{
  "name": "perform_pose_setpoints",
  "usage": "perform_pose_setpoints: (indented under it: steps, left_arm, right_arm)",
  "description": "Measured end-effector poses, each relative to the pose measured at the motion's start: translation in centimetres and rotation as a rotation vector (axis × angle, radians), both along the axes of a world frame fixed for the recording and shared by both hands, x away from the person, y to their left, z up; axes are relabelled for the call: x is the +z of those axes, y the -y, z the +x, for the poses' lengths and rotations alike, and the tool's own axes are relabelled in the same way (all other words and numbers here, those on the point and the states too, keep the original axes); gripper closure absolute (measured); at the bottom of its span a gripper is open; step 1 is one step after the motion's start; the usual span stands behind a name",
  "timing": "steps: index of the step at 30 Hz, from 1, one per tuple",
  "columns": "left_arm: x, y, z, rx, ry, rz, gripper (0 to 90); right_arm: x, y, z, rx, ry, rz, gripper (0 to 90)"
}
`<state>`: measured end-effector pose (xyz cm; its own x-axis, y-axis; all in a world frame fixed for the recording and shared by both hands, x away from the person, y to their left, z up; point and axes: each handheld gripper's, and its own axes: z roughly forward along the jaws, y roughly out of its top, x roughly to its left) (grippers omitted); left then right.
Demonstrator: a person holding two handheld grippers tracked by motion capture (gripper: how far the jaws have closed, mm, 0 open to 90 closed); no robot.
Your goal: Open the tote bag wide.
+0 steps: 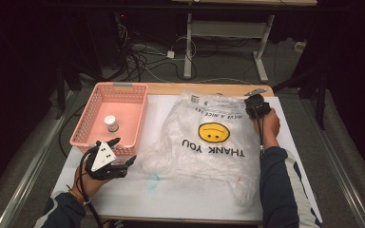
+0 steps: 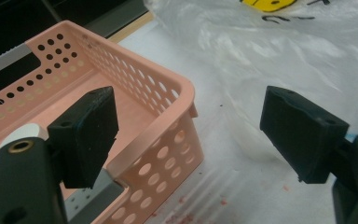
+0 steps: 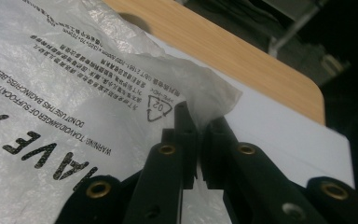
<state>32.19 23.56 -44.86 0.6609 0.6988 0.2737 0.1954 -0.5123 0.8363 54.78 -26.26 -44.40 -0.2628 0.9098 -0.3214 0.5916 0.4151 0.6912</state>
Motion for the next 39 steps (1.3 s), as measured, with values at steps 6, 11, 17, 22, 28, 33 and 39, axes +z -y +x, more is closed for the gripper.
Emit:
perform_pose_setpoints:
  steps: [6,11,17,22,28,33,39]
  left_arm:
    - [0.1,0.4,-0.5,-0.009,0.012,0.013,18.9]
    - [0.2,0.5,-1.0,-0.008,0.020,0.021,18.9]
    - [0.2,0.7,-1.2,-0.001,0.027,0.032,19.0]
    - [0.3,0.6,-1.4,0.011,0.029,0.034,19.0]
    - [0.3,0.6,-1.6,0.006,0.038,0.036,19.0]
    - [0.3,0.7,-1.8,0.002,0.041,0.050,19.1]
    - [0.4,0.3,-2.1,0.013,0.047,0.051,19.1]
  right_arm:
    - [-0.3,3.8,-1.0,-0.102,-0.064,0.059,88.3]
    - [-0.3,5.6,-2.7,-0.085,-0.085,0.091,86.9]
    - [0.5,7.1,-5.8,-0.036,-0.069,0.132,80.7]
    - [2.0,6.7,-8.7,0.038,0.062,0.193,60.6]
    - [4.4,5.8,-10.9,0.137,0.129,0.250,53.8]
    - [6.0,2.4,-13.7,0.320,0.184,0.255,47.0]
    - [5.7,-1.8,-16.2,0.512,0.094,0.276,41.9]
